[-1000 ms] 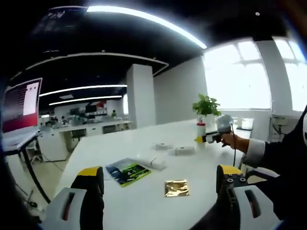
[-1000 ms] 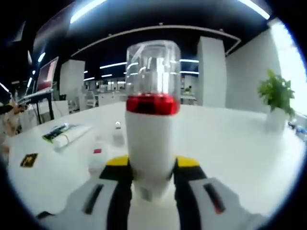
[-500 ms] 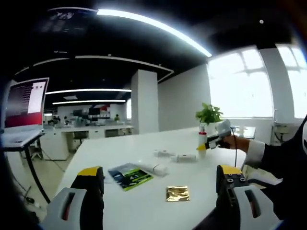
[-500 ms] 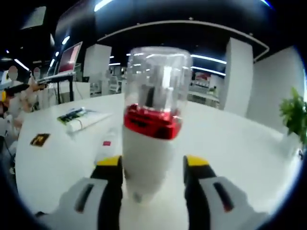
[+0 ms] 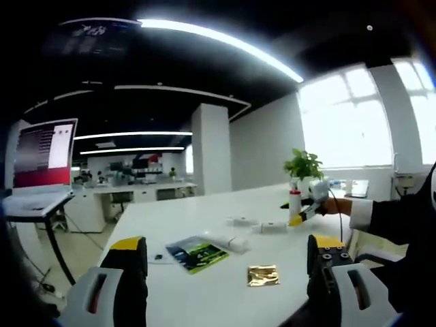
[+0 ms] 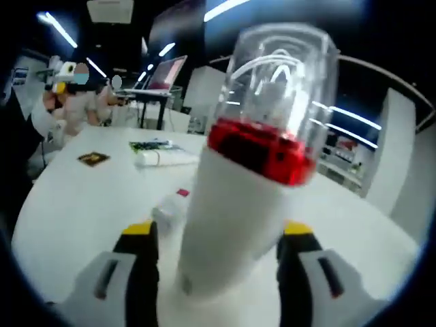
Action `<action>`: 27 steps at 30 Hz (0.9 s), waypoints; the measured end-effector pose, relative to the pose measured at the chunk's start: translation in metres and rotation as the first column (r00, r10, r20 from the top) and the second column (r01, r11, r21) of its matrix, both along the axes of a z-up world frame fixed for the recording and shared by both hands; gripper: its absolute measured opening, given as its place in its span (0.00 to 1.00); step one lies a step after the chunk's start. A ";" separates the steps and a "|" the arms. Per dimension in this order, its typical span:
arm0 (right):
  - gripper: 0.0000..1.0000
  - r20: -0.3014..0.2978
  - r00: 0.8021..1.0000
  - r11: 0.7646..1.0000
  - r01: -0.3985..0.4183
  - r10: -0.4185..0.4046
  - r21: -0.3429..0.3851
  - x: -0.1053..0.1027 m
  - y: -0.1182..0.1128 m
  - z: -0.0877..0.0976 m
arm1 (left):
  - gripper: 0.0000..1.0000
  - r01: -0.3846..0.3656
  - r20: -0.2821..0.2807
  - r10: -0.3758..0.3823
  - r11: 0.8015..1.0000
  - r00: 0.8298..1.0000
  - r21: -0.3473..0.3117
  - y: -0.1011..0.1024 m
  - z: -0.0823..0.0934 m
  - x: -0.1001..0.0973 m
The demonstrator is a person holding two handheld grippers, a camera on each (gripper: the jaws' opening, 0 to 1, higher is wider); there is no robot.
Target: Arrange the skincare products in the storage area until every visible bottle or jar stands upright without overlapping.
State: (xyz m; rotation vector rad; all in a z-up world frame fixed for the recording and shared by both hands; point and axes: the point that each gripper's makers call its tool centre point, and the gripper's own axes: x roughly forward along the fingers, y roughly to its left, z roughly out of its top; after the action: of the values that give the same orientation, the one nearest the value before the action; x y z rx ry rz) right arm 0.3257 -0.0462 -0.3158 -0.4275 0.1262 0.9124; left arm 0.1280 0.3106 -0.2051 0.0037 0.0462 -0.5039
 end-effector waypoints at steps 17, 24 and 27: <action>0.43 -0.010 1.000 0.983 -0.002 0.003 0.185 0.001 0.001 0.012 | 0.97 -0.014 0.013 0.014 1.000 1.000 0.002 0.006 -0.001 0.004; 0.40 -0.039 0.999 0.983 0.027 -0.020 0.184 0.005 -0.001 0.013 | 0.97 -0.027 -0.010 0.027 1.000 1.000 0.000 0.009 -0.006 0.012; 0.40 -0.051 0.998 0.981 0.046 -0.038 0.187 0.004 -0.002 0.013 | 0.97 -0.022 -0.017 0.022 1.000 1.000 0.006 0.006 -0.008 0.012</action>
State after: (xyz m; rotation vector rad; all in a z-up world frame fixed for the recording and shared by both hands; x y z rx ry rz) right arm 0.3301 -0.0480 -0.3031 -0.2265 0.0904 0.8842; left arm 0.1397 0.3169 -0.2133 0.0046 0.0644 -0.4817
